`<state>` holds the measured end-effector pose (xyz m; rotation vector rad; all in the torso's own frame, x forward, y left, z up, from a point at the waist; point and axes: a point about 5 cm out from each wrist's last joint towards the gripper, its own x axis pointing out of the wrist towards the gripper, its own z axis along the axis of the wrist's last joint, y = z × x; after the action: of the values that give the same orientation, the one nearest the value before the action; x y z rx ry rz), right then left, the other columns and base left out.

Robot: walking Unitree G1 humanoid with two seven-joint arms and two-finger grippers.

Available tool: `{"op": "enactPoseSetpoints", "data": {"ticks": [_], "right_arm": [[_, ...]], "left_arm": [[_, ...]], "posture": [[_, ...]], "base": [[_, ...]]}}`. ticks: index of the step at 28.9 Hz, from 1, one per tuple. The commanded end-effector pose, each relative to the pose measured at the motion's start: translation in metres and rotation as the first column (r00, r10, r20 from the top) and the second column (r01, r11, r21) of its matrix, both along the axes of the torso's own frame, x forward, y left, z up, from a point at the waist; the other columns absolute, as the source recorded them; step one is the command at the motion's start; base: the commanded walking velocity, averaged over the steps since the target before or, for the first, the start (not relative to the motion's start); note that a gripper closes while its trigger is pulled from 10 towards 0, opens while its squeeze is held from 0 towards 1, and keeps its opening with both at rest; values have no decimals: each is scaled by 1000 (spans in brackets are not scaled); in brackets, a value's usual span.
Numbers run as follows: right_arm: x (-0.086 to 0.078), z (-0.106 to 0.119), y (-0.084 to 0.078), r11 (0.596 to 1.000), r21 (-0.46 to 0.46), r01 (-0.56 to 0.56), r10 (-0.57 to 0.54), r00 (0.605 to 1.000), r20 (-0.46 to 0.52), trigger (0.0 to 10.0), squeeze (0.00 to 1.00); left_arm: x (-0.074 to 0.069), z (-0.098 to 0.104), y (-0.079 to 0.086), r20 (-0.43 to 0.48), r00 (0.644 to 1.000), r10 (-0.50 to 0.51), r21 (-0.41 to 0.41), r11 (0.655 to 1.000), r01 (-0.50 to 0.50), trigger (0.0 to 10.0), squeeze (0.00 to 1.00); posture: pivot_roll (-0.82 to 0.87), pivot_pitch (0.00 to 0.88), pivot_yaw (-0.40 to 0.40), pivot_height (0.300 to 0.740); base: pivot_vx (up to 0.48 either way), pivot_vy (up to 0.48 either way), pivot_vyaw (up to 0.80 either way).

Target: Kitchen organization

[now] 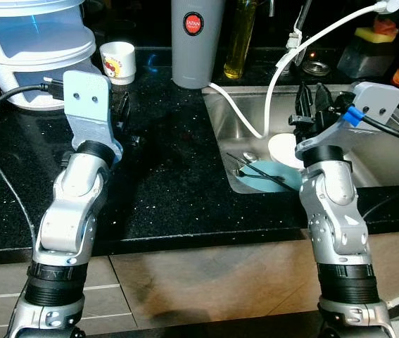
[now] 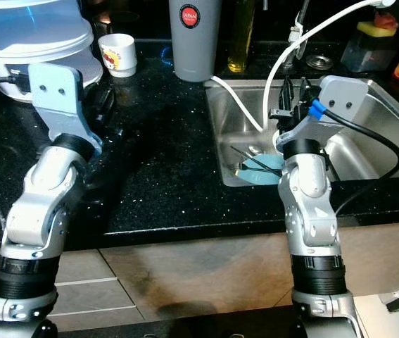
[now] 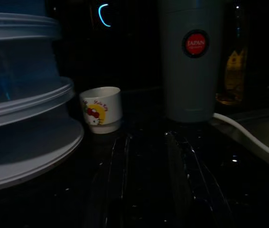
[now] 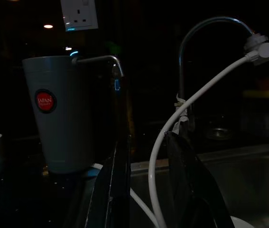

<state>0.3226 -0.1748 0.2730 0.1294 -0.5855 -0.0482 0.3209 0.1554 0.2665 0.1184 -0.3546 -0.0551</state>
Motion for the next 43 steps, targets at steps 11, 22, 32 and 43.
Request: {"op": "enactPoseSetpoints", "data": {"ticks": [11,22,32,43], "right_arm": [[-1,-5,-5,1000,12,21,-20,999,-26,10000,0],[0,-7,-7,999,27,18,-17,999,-36,10000,0],[-1,-13,-1,999,3,-38,38,997,-60,10000,0],[-29,-97,55,784,-204,-586,466,772,-432,10000,0]], "left_arm": [[3,-3,0,6,1000,21,19,1000,-22,10000,0],[3,-10,9,-14,999,53,34,998,-52,10000,0],[3,-13,14,-20,997,71,37,997,-70,10000,0],[3,-18,14,-34,997,76,38,996,-75,10000,0]], "posture": [[142,67,-21,740],[144,68,-20,740],[144,69,-23,740],[135,70,-28,740]], "base": [[0,0,0],[-287,0,0],[-351,0,0],[-346,0,0]]}}
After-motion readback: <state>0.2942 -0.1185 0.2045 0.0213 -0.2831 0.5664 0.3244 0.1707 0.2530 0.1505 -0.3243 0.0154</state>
